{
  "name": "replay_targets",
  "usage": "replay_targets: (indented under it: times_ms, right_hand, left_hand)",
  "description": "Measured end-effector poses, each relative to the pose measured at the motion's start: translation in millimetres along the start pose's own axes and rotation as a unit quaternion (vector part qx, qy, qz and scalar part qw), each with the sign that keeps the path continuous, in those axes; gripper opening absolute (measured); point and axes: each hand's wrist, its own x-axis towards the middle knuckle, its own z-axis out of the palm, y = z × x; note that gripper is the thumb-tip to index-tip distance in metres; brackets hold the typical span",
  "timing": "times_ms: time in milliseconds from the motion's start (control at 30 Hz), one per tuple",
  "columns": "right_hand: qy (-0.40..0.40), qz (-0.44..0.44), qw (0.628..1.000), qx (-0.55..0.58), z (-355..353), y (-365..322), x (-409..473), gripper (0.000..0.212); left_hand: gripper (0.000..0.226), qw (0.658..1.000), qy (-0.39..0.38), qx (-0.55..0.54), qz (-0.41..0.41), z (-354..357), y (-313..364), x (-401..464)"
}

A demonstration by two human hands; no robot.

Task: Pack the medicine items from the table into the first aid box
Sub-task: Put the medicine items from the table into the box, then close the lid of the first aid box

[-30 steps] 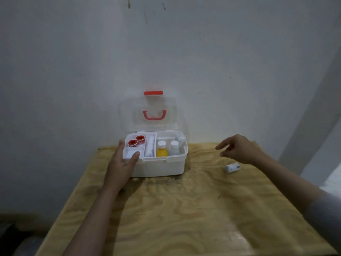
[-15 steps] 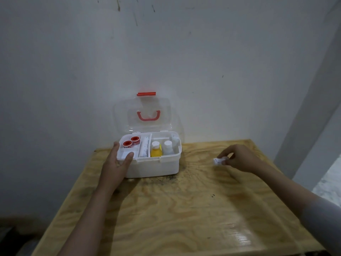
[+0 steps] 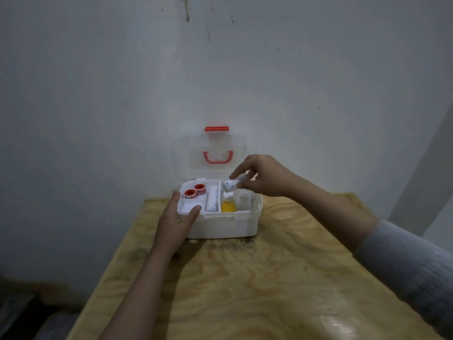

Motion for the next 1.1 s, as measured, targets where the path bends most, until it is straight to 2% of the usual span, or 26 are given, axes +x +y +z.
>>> replay_targets:
  times_ms: [300,533,667,800,867,933,1000,1100]
  right_hand:
    - [-0.124,-0.034,0.988,-0.091,78,-33,66,0.029]
    - [-0.130,-0.041,0.986,-0.091,92,-31,73,0.032]
    - [-0.048,-0.047,0.995,-0.080,70,-20,73,0.027]
    - [0.169,-0.050,0.984,-0.039,40,1,77,0.034]
    - [0.239,-0.018,0.970,-0.038,27,11,82,0.040]
    - [0.260,0.033,0.963,-0.059,19,21,89,0.046]
    - [0.235,0.081,0.966,-0.074,16,29,95,0.051]
    - [0.201,0.118,0.972,-0.029,17,32,94,0.054]
  left_hand:
    - [0.085,0.999,-0.016,-0.032,0.001,-6,1,-2]
    - [0.087,0.999,-0.016,-0.036,0.011,-6,-3,0]
    - [0.084,0.999,-0.013,-0.042,0.015,-4,-4,2]
    - [0.088,0.998,-0.018,-0.054,0.012,-3,-6,3]
    - [0.088,0.998,-0.017,-0.052,0.011,-3,-7,4]
    - [0.088,0.999,-0.017,-0.046,0.010,-4,-7,4]
    - [0.087,0.999,-0.018,-0.040,0.011,-4,-6,3]
    - [0.088,0.999,-0.023,-0.029,0.003,-4,-6,3]
